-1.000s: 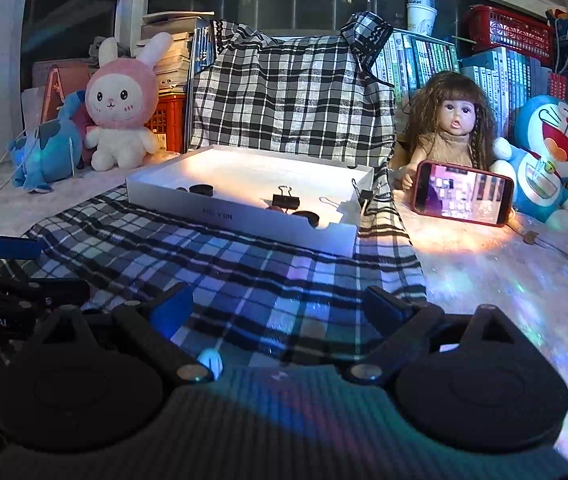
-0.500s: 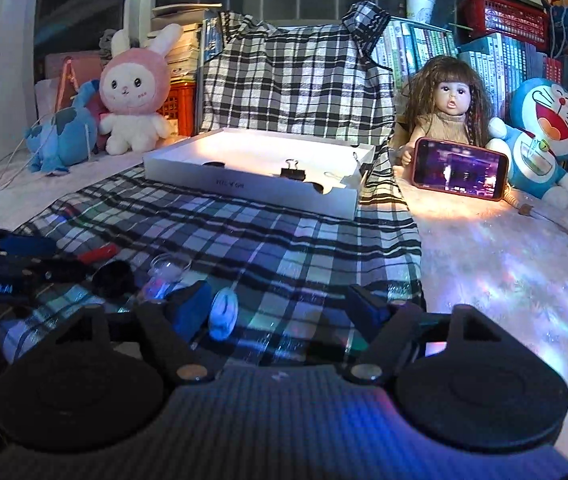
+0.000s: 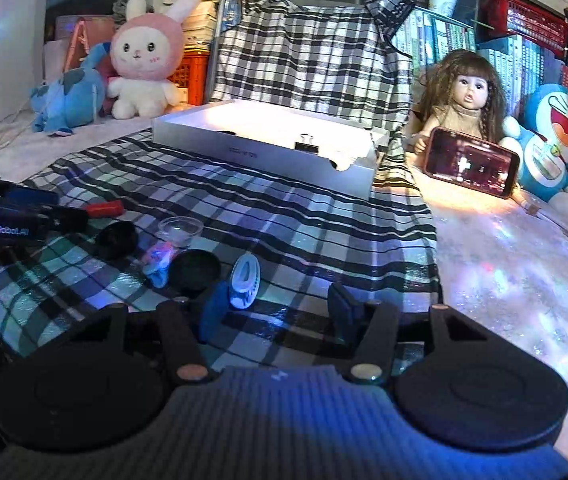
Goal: Organize rigid objects
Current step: 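Move the left tool to the red stick while the right tool approaches the light blue oval piece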
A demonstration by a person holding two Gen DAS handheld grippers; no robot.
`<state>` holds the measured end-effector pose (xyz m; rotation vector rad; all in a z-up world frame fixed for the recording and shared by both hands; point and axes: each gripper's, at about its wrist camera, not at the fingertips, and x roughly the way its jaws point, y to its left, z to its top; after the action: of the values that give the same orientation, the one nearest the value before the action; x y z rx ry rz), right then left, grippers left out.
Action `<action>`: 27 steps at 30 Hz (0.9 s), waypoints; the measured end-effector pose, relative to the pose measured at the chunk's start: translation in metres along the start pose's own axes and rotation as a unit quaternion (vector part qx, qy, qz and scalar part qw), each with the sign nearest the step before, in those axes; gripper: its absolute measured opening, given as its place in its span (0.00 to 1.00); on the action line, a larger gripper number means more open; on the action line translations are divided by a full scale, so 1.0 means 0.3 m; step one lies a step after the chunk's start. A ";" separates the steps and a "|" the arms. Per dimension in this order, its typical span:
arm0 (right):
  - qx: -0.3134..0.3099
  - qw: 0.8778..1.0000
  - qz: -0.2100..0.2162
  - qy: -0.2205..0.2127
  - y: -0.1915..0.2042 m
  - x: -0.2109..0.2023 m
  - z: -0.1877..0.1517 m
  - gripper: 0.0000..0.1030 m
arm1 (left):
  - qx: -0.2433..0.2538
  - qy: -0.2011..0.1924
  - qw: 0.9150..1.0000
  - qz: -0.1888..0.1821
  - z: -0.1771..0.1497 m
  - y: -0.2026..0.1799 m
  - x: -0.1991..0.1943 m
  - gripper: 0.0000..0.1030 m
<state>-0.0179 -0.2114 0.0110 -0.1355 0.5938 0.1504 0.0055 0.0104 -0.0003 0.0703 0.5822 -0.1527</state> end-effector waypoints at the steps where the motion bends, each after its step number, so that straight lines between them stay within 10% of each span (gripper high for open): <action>1: 0.001 1.000 -0.005 0.001 -0.004 0.004 0.001 0.66 | 0.000 0.000 1.000 0.003 0.001 0.002 0.003 0.46; 27: 0.065 0.997 -0.039 0.013 -0.090 0.026 0.008 0.66 | -0.032 -0.009 0.999 0.031 0.006 0.047 0.015 0.55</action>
<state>-0.0053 -0.2366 0.0109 -0.0343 0.6214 0.0338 0.0126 0.0236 -0.0012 0.0256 0.5664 -0.0736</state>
